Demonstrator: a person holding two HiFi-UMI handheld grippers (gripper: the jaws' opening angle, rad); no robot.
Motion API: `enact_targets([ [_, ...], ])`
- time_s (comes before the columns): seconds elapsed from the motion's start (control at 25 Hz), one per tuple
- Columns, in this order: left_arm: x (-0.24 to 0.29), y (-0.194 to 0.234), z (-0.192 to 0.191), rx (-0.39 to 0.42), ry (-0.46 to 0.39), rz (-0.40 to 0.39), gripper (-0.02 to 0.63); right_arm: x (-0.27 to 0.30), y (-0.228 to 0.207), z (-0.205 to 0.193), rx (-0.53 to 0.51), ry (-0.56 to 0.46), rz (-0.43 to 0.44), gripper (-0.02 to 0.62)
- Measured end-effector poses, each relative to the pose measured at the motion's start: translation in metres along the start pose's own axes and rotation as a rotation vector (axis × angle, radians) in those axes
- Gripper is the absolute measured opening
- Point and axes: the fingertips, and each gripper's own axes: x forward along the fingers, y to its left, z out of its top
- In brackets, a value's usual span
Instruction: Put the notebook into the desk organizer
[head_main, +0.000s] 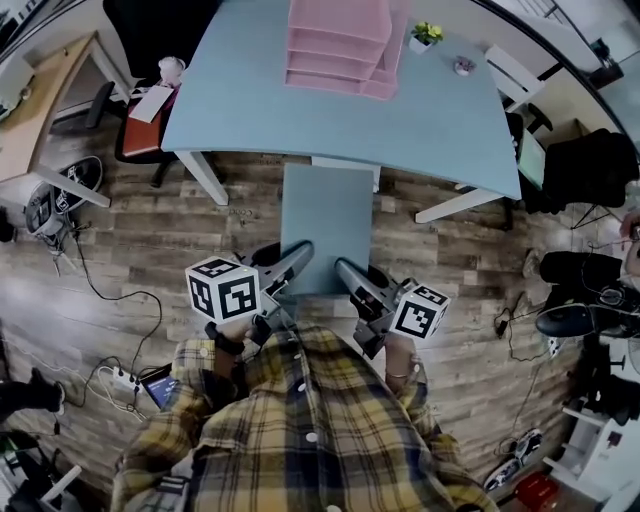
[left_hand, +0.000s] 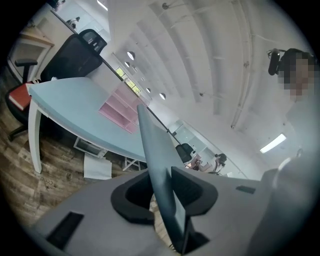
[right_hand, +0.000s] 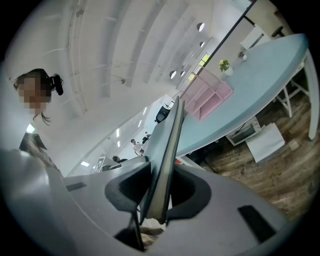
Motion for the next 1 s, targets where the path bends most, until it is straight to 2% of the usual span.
enact_targets([
  [0.24,0.009,0.026,0.027,-0.018,0.025,-0.012,0.107,0.031,-0.011,0.018,0.016,-0.005,-0.032,0.106],
  [0.6,0.023,0.045,0.047,-0.033,0.044,-0.023,0.107,0.050,-0.024,0.036,0.030,-0.012,-0.069,0.104],
  [0.8,0.037,0.055,0.057,-0.038,0.041,-0.025,0.107,0.060,-0.037,0.049,0.033,-0.004,-0.066,0.104],
  [1.0,0.060,0.074,0.083,-0.039,0.015,-0.003,0.107,0.081,-0.059,0.077,0.028,0.016,-0.036,0.103],
])
